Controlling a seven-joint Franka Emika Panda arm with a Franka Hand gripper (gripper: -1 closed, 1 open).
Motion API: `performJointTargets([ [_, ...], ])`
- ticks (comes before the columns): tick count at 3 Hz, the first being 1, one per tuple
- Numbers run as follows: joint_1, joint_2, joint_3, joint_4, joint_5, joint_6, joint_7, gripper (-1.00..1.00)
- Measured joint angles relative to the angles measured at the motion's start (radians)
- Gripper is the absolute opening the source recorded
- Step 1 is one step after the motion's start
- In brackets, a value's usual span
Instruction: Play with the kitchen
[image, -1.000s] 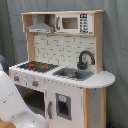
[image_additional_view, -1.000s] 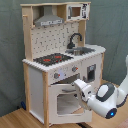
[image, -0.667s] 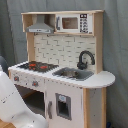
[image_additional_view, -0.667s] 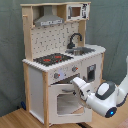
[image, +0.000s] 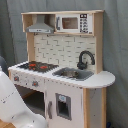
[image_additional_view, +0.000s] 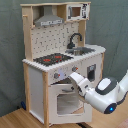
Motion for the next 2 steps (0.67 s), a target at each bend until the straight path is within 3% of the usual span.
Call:
performJointTargets([
  [1,0.000,0.002,-0.008,0.043,0.000,-0.001,-0.112,1.00],
  [2,-0.003,0.021,-0.016,0.054,0.007,0.003,-0.230,1.00],
])
